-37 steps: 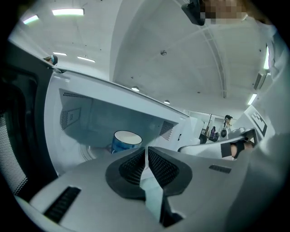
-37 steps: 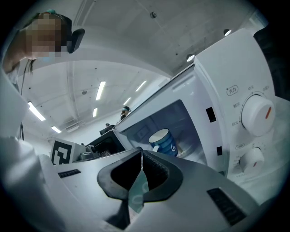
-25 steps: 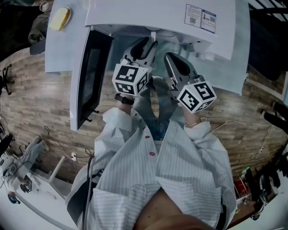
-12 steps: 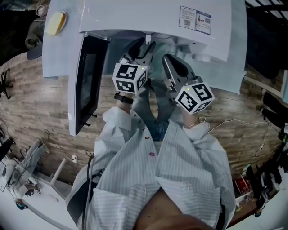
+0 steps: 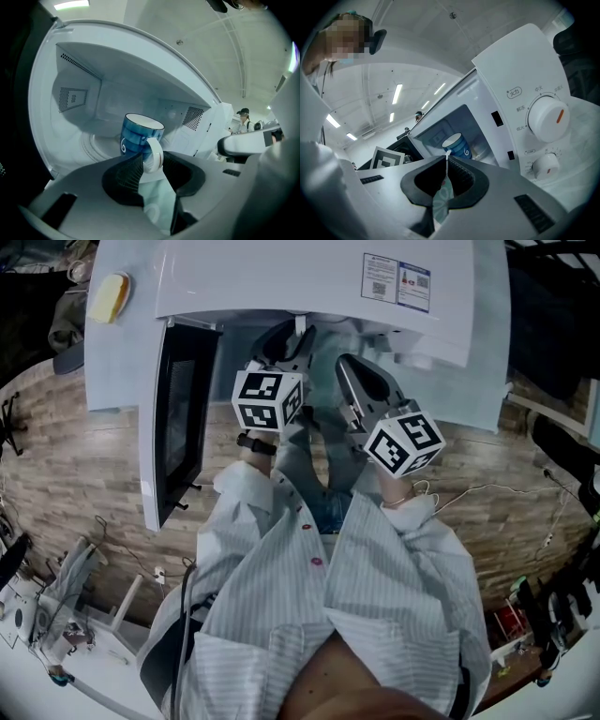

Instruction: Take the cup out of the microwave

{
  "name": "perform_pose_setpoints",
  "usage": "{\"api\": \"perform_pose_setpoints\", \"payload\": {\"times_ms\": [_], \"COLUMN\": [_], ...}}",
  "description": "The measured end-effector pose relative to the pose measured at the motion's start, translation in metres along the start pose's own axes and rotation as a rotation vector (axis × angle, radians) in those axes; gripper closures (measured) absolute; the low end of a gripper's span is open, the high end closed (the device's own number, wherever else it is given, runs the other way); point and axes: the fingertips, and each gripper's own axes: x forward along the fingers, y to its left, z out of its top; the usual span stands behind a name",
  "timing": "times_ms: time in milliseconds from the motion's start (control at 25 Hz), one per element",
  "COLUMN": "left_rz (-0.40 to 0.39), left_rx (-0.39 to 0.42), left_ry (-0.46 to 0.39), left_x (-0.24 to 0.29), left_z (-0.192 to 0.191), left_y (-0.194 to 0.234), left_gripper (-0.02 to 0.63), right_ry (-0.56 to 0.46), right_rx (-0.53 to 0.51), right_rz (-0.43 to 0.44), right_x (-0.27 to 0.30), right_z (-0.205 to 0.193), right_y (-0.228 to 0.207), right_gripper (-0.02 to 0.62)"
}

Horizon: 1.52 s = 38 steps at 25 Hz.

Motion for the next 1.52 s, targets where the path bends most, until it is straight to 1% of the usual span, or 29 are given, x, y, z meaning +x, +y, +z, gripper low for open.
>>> {"api": "perform_pose_setpoints", "payload": {"times_ms": [120,320,520,1000,1360,1520], "left_rz": [-0.01,-0.02,-0.038,-0.069,-0.084,-0.091], "left_rx": [0.015,0.058,0.092,0.089,0.071,0.062], "left_ry": [0.0,0.012,-0.003,-0.012,-0.019,-0.005], "left_x": [0.002,0.004,0.0,-0.014,-0.028,-0.035], "left_z": [0.001,0.002,0.006,0.011,0.013,0.008], "left_y": [-0.003,-0.008,-0.012,-0.025,-0.035,-0.038], "left_gripper": [0.509,0.518,0.534,0.54,0.543,0.543], "right_ry": [0.0,-0.001,-0.002,-0.011,-0.019,-0.025], "right_rx": [0.006,0.008,0.006,-0.005,-0.025,-0.035], "right_rz": [-0.006,-0.004,-0.002,0.016,0.03,0.04], "right_x": [-0.001,-0.001,-0.001,-0.005,-0.012,-0.013], "right_z": [-0.001,-0.001,-0.001,0.004,0.008,0.011], "right_y": [-0.002,-0.002,0.0,0.009,0.019,0.025], "right_gripper": [0.555,0.555,0.555,0.555,0.555,0.555]}}
